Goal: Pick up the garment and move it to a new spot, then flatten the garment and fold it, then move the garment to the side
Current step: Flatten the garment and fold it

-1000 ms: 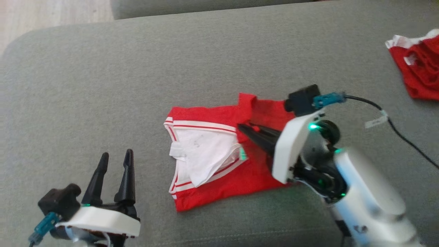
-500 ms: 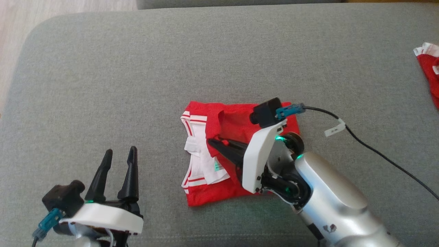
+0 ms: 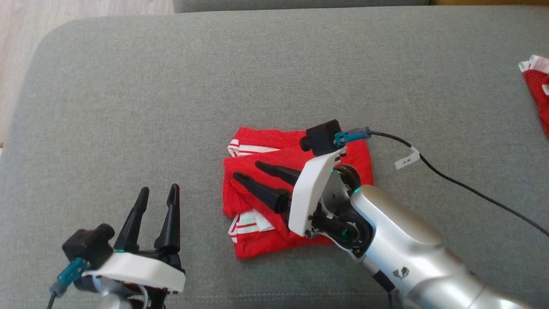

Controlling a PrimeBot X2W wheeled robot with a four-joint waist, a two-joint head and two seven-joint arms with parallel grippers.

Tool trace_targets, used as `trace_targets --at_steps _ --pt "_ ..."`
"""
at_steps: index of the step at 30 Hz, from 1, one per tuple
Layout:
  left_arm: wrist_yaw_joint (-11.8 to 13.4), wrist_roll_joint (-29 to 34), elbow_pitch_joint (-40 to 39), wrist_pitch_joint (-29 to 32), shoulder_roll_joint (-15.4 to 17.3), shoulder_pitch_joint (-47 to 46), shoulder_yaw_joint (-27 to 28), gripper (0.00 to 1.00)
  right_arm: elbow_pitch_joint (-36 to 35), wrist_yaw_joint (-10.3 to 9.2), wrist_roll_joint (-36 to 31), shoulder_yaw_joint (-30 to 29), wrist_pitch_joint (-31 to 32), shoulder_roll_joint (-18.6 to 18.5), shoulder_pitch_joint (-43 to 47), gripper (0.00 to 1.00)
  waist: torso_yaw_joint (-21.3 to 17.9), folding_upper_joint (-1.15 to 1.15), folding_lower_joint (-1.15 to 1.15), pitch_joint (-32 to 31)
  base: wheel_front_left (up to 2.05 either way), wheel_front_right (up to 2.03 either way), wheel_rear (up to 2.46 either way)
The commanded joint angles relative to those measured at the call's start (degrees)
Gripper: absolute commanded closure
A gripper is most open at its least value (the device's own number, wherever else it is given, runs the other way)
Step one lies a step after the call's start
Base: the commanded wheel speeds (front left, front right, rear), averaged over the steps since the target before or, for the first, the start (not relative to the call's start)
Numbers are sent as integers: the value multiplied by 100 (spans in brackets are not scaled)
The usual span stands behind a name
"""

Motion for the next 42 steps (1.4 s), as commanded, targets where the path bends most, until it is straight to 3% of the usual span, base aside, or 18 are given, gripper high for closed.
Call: trace_targets --at_steps 1,9,15,22,23,25,29,42 --pt "-29 55 -146 -68 23 -216 202 0 -145 39 79 38 -125 149 -210 0 -7 0 0 -7 0 0 0" --pt "-26 49 -150 -69 42 -154 221 0 139 39 227 -173 -964 149 -591 0 -115 0 0 -36 0 0 0" --pt "-5 56 -169 -69 48 -130 226 0 343 39 -280 -388 -1441 125 -734 0 -242 0 0 -53 0 0 0" --pt "9 50 -172 -69 57 -135 219 0 287 39 -968 -256 -1748 -179 -385 0 -327 0 0 -74 0 0 0" --pt "8 48 -173 -69 62 -139 220 0 265 39 -1029 -222 -1787 -215 -286 7 -329 0 0 -75 0 0 0" --pt "10 49 -175 -69 73 -148 223 0 243 39 -1136 -132 -1850 -281 -65 55 -326 0 0 -74 0 0 0" --pt "21 47 -194 -65 102 -165 232 0 303 39 -1269 100 -1901 -357 347 100 -290 0 0 -59 0 0 0" --pt "99 51 -315 -5 196 -208 261 0 1020 39 -1419 837 -2271 -14 610 100 -81 0 0 35 0 0 0"
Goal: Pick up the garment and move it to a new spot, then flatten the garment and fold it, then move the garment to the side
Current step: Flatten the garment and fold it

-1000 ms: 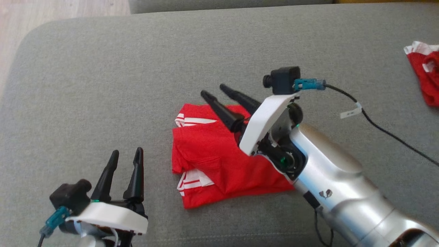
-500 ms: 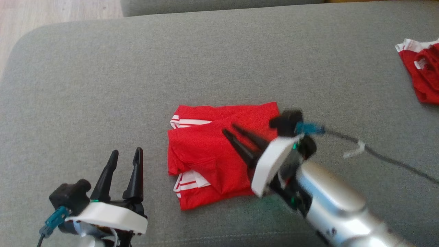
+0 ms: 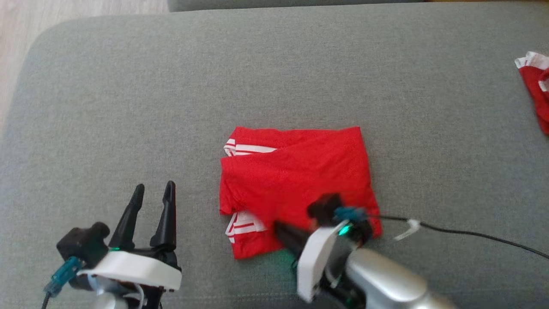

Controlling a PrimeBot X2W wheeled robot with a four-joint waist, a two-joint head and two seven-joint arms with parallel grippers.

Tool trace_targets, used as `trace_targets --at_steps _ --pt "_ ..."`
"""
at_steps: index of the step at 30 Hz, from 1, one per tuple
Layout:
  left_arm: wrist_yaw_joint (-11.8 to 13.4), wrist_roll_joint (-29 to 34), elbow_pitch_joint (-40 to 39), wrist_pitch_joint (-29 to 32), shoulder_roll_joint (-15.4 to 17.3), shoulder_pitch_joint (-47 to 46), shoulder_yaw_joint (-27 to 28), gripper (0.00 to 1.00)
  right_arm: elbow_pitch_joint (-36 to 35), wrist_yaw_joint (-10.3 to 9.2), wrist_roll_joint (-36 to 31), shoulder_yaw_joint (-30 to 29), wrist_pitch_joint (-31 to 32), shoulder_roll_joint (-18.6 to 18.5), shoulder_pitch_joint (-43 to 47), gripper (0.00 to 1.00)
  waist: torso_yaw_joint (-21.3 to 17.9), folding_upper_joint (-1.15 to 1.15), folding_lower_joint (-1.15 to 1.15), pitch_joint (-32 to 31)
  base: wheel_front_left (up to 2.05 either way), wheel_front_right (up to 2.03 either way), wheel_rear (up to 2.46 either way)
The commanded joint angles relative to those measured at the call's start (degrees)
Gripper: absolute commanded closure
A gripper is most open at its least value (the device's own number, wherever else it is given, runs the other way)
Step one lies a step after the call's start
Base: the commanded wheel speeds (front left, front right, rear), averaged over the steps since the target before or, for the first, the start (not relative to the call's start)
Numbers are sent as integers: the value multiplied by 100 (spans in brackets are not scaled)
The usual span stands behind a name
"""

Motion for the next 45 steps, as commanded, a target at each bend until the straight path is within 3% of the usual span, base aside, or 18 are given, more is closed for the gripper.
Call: trace_targets --at_steps 1,5,9,14,18,21,23,24,30,35,39,45 --pt "52 46 -214 -9 134 -207 263 0 -192 39 77 218 -35 175 -86 100 12 0 0 8 0 0 0" --pt "84 33 -257 -4 162 -197 291 0 -287 39 329 818 -120 218 -263 100 2 0 0 18 0 0 0" --pt "117 29 -301 -6 176 -164 303 0 -254 39 520 1003 -390 202 -493 100 -59 0 0 6 0 0 0" --pt "130 40 -334 -16 164 -120 293 0 -248 39 638 913 -869 112 -716 100 -195 0 0 -33 0 0 0" --pt "153 171 -308 -29 160 -171 238 0 -223 39 620 407 -1247 21 -808 100 -323 0 0 -98 0 0 0" --pt "226 321 -245 -40 122 -291 207 0 -222 39 450 -218 -1373 -32 -764 55 -406 0 0 -164 0 0 0" --pt "275 392 -200 -48 79 -362 205 0 -295 39 230 -697 -1397 -60 -687 12 -461 0 0 -208 0 0 0" --pt "300 425 -175 -51 58 -391 208 0 -410 39 62 -1005 -1400 -68 -637 0 -488 0 0 -226 0 0 0" --pt "459 627 -29 -72 -124 -497 304 0 -1230 39 -1174 -2849 -1404 9 148 0 -563 0 0 -351 0 0 0" --pt "567 882 14 -77 -296 -449 506 0 -1724 39 -1976 -4004 -1405 184 907 0 -547 0 0 -463 0 0 0" --pt "501 1050 57 -78 -445 -301 649 0 -1962 39 -2412 -4489 -1405 262 1352 0 -543 0 0 -516 0 0 0" --pt "385 1243 93 -79 -598 -96 833 0 -2075 39 -2581 -4695 -1405 280 1622 0 -530 0 0 -554 0 0 0"
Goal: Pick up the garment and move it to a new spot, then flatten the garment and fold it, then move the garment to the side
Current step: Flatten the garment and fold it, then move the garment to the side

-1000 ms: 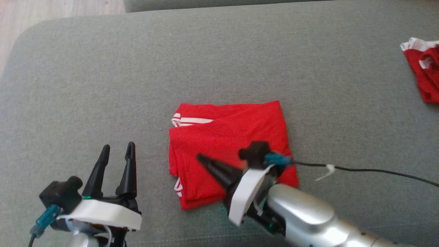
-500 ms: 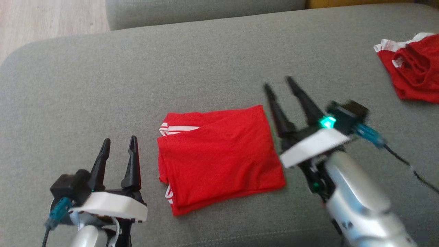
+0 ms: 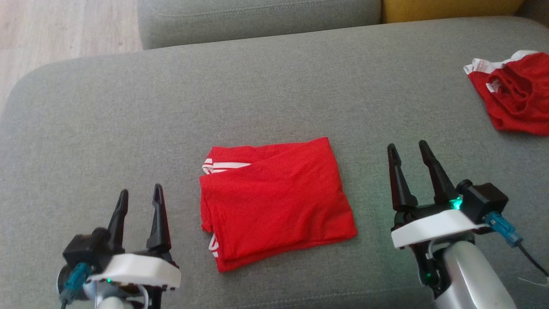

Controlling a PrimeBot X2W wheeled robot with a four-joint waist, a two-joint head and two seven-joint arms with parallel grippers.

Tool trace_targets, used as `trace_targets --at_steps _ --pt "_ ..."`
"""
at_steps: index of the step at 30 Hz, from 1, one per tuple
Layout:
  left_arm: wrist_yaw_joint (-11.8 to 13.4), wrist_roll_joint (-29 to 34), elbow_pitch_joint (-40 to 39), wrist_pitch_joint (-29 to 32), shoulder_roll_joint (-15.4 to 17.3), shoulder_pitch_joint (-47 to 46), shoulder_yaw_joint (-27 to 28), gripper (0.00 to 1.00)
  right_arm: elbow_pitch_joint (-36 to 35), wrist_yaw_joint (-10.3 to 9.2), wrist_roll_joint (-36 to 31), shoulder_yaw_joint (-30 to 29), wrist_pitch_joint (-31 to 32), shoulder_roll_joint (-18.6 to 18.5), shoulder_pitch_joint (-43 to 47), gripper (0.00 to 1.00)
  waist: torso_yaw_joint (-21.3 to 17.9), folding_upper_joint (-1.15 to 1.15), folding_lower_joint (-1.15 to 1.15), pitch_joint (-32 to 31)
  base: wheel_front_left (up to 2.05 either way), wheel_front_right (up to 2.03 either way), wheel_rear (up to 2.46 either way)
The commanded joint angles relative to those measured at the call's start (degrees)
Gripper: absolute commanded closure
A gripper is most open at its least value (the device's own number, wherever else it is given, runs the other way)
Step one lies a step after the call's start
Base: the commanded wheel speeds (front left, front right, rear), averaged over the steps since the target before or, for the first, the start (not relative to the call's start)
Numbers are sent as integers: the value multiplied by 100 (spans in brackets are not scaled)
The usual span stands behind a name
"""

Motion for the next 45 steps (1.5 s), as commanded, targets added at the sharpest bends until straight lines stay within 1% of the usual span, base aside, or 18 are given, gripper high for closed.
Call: trace_targets --at_steps 1,9,17,36,39,41,42,45 --pt "-49 103 -167 -69 -21 -90 292 0 -226 39 -75 47 -62 59 -97 0 12 0 0 -11 0 0 0" --pt "-229 372 -152 -69 -221 148 512 0 -110 39 -278 -102 -62 61 47 0 91 0 0 -95 0 0 0" --pt "-394 521 -119 -70 -363 285 689 0 36 39 -300 -82 -62 61 77 0 77 0 0 -192 0 0 0" --pt "-719 681 48 -70 -522 310 989 0 222 39 -375 -71 -55 62 35 0 80 0 0 -244 0 0 0" --pt "-751 696 76 -70 -533 283 1027 0 295 39 -325 -91 130 62 -44 0 88 0 0 -231 0 0 0" --pt "-771 695 92 -70 -540 263 1050 0 345 39 -320 -124 420 62 -149 0 95 0 0 -222 0 0 0" --pt "-771 695 92 -70 -540 263 1050 0 345 39 -320 -124 420 62 -149 0 95 0 0 -222 0 0 0" --pt "-798 686 105 -70 -547 216 1068 0 369 39 -323 -159 1123 62 -346 0 121 0 0 -181 0 0 0"
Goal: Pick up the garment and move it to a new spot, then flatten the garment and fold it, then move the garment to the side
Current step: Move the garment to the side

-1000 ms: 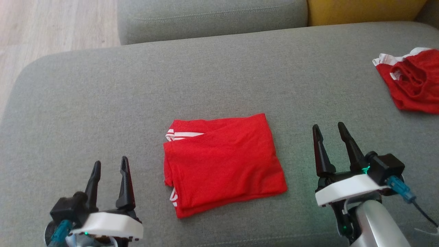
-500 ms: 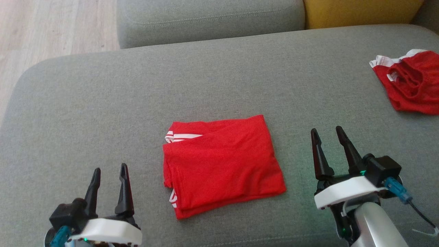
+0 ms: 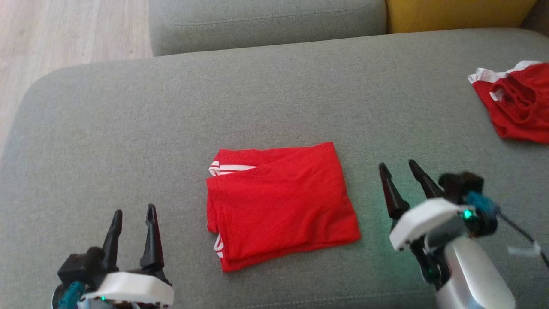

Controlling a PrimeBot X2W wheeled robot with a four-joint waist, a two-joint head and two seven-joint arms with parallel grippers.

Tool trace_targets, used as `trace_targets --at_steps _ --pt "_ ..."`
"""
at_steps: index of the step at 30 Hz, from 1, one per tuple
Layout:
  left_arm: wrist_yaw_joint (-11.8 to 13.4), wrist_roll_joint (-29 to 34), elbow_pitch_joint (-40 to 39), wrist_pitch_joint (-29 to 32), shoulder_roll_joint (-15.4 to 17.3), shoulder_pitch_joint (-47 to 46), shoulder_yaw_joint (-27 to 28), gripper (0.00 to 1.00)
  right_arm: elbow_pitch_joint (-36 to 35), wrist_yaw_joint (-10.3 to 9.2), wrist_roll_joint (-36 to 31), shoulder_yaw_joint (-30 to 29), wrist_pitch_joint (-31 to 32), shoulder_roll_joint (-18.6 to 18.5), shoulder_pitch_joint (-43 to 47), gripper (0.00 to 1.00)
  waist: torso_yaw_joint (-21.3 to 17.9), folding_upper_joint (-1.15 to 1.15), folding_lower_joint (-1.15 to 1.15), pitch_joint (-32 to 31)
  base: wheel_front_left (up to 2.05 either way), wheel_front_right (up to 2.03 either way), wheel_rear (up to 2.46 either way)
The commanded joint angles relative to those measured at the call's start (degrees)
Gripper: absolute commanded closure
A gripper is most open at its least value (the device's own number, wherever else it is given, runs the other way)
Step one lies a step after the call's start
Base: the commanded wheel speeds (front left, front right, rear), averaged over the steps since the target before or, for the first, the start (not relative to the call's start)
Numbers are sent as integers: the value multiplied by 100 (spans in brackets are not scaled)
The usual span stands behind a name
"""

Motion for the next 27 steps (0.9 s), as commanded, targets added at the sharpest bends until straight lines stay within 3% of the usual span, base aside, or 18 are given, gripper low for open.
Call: trace_targets --at_steps 1,4,9,16,24,25,26,27 --pt "-25 31 -146 -70 -27 -285 211 0 -183 39 14 140 160 26 -343 0 18 0 0 22 0 0 0" --pt "-61 -8 -132 -70 -34 -380 208 0 -251 39 306 509 1350 -154 -646 0 95 0 0 129 0 0 0" --pt "-68 -122 -114 -70 -36 -545 123 0 -225 39 895 1003 2323 -579 -969 0 266 0 0 320 0 0 0" --pt "-37 -188 -98 -70 -37 -699 76 0 48 39 1499 1475 2795 -903 -1204 0 535 0 0 556 0 0 0" --pt "-20 -199 -99 -70 -37 -802 71 0 615 39 1824 1883 2895 -1031 -1515 0 690 0 0 716 0 0 0" --pt "-15 -199 -101 -70 -37 -807 71 0 636 39 1884 1945 2885 -1027 -1547 24 691 0 0 723 0 0 0" --pt "-7 -198 -102 -70 -37 -810 74 0 646 39 1949 2008 2872 -1030 -1577 55 686 0 0 727 0 0 0" --pt "0 -196 -106 -70 -37 -810 79 0 658 39 1999 2063 2858 -1043 -1609 75 676 0 0 730 0 0 0"
